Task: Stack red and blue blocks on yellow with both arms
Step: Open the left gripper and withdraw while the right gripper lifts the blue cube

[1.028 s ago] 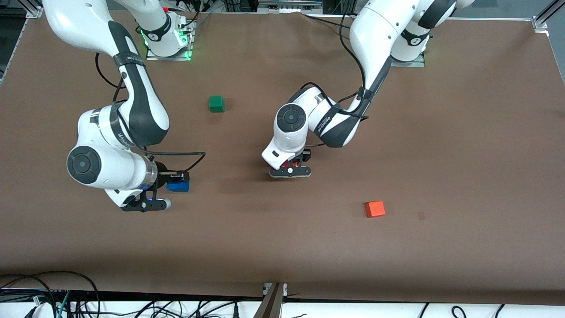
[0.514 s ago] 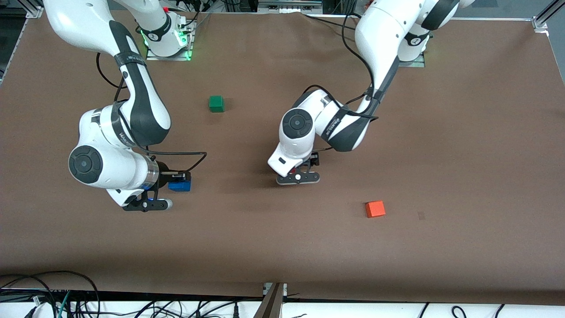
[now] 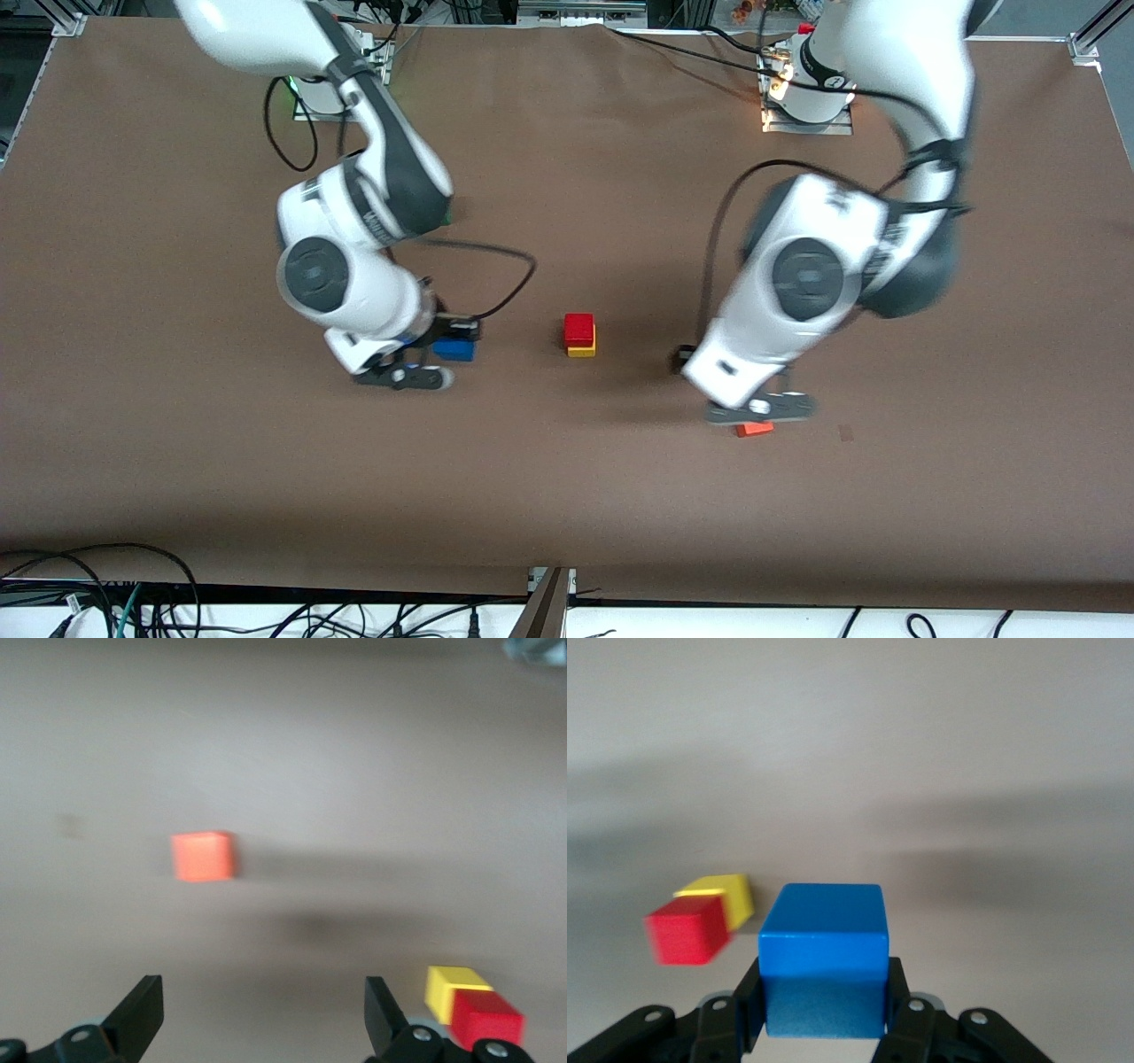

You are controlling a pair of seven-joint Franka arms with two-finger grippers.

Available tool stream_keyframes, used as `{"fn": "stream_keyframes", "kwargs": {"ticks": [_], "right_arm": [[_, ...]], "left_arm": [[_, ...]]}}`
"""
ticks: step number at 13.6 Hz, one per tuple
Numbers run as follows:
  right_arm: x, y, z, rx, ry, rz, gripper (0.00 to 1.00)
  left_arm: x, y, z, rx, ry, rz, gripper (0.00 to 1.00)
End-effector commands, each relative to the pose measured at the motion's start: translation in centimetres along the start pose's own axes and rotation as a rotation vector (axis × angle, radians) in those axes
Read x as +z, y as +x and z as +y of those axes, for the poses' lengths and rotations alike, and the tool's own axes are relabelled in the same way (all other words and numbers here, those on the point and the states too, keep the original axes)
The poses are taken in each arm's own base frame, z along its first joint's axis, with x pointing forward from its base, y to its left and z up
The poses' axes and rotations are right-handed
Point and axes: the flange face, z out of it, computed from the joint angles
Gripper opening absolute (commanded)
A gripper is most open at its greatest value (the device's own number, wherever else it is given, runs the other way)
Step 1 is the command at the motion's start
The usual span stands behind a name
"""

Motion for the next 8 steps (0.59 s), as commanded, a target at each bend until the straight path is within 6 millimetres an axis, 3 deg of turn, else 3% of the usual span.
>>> {"fn": "stream_keyframes", "kwargs": {"ticks": [1, 3, 4, 7, 8], "right_arm": [[2.6, -3.6, -6.9, 0.045, 0.007, 0.074, 0.46], [5.1, -5.4, -9.7, 0.054, -0.007, 0.134, 0.46], [6.0, -5.7, -10.3, 0.038, -0.009, 0.149, 0.46], [7.6, -6.3, -11.7, 0.002, -0.014, 0.182, 0.46], [8.2, -6.5, -12.3, -0.011, -0.020, 0.186, 0.47]], "left_arm": [[-3.5, 1.1, -10.3, 0.004, -0.004, -0.068, 1.00], [-9.0, 0.3, -15.8, 0.088, -0.005, -0.014, 1.00], [-10.6, -0.3, -18.4, 0.116, -0.004, -0.012, 1.00], [-12.9, -3.9, -24.0, 0.088, 0.014, -0.031, 1.00], [-12.6, -4.8, -25.8, 0.064, 0.013, -0.050, 1.00]]}}
